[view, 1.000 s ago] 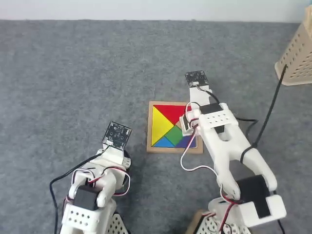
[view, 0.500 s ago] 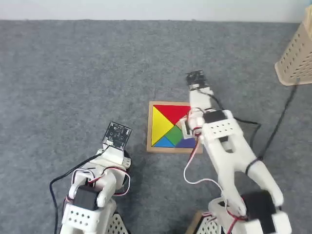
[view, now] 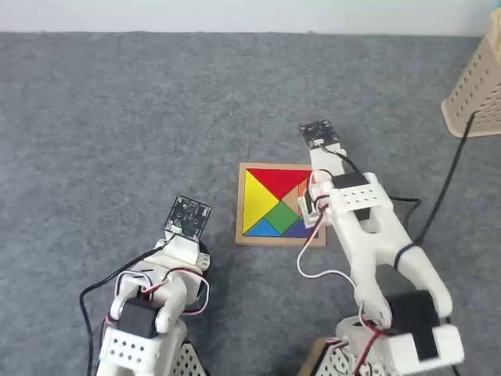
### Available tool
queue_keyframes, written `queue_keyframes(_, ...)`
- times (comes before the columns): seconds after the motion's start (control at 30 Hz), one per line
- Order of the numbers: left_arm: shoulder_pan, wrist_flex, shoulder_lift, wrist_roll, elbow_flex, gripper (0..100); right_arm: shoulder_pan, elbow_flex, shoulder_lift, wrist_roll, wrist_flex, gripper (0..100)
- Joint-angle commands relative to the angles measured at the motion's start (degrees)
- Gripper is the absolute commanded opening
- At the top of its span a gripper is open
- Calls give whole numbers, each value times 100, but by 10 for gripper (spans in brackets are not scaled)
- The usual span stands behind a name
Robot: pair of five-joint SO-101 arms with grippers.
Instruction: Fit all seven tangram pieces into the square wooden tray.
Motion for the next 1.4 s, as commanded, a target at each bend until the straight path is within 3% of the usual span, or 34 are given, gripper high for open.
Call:
queue_keyframes(0.0, 26, 35, -114, 35, -110, 12, 277, -167, -1543, 105, 541, 6)
queue_keyframes(0.17, 26, 35, -114, 35, -110, 12, 620, 1125, -3916, 193, 822, 7)
queue_keyframes(0.4, 26, 35, -114, 35, -110, 12, 1341, 3376, -6484, 1565, 1121, 7)
queue_keyframes(0.6, 26, 35, -114, 35, -110, 12, 1886, 4334, -7864, 1600, 1297, 7)
queue_keyframes(0.83, 26, 35, -114, 35, -110, 12, 2000, 5345, -9059, 1600, 1446, 9)
queue_keyframes(1.23, 26, 35, -114, 35, -110, 12, 3644, 5530, -9226, 1626, 1437, 8)
queue_keyframes(1.37, 26, 35, -114, 35, -110, 12, 3890, 5530, -9226, 1626, 1437, 8)
